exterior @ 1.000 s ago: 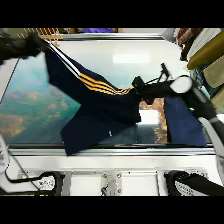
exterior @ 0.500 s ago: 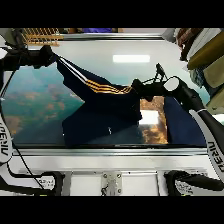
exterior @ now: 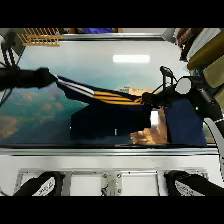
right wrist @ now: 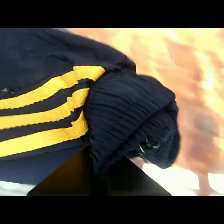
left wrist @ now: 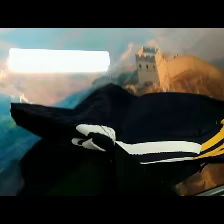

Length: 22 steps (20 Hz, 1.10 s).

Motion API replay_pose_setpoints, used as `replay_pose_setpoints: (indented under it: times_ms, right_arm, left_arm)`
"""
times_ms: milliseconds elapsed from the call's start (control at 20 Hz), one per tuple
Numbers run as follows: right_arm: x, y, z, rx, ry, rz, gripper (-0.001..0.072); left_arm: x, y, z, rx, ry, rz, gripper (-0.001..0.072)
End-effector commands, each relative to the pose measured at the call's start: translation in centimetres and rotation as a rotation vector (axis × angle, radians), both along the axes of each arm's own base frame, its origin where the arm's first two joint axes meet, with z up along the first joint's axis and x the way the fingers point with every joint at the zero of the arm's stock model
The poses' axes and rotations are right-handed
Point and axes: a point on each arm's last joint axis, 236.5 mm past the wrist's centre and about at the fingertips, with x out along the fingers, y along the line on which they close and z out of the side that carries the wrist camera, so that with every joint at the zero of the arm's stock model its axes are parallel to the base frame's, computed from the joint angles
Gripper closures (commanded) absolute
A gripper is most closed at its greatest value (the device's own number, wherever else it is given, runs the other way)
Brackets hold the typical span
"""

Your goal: Fold the clothes and pants, and hang the long-sleeved shirts on hangers.

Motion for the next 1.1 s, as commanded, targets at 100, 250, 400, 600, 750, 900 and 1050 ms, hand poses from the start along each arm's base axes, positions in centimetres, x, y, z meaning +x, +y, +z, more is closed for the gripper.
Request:
replay_pose_setpoints:
  times_ms: [100, 250, 400, 600, 750, 900, 1050]
  right_arm:
    - [-4.0, -0.6, -2.2, -0.139, 0.114, 0.102, 0.0694]
    - [-6.6, -0.6, -5.0, -0.163, 0.197, 0.131, 0.0694]
    - [-8.4, -1.7, -7.2, -0.202, 0.262, 0.132, 0.0693]
    - [-8.9, -1.6, -7.6, -0.193, 0.278, 0.132, 0.0691]
    - [-9.0, -0.7, -7.4, -0.155, 0.285, 0.133, 0.0565]
    - [-8.6, 0.4, -5.5, -0.083, 0.247, 0.155, 0.0087]
    - [-7.6, -1.3, -0.6, -0.04, 0.128, 0.151, 0.0085]
  left_arm:
    - [-8.4, -1.8, -10.3, -0.009, 0.177, -0.002, 0.07]
    - [-11.5, -3.0, -15.3, -0.011, 0.247, -0.012, 0.07]
    - [-14.1, -3.7, -19.1, -0.001, 0.311, -0.029, 0.07]
    - [-14.8, -3.3, -22.0, 0.003, 0.355, 0.004, 0.07]
    - [-14.7, -3.6, -22.5, 0.001, 0.414, -0.011, 0.0651]
    - [-12.3, -4.1, -19.3, -0.004, 0.38, -0.047, 0.0086]
    - [-9.3, -4.4, -13.1, -0.01, 0.239, -0.06, 0.0086]
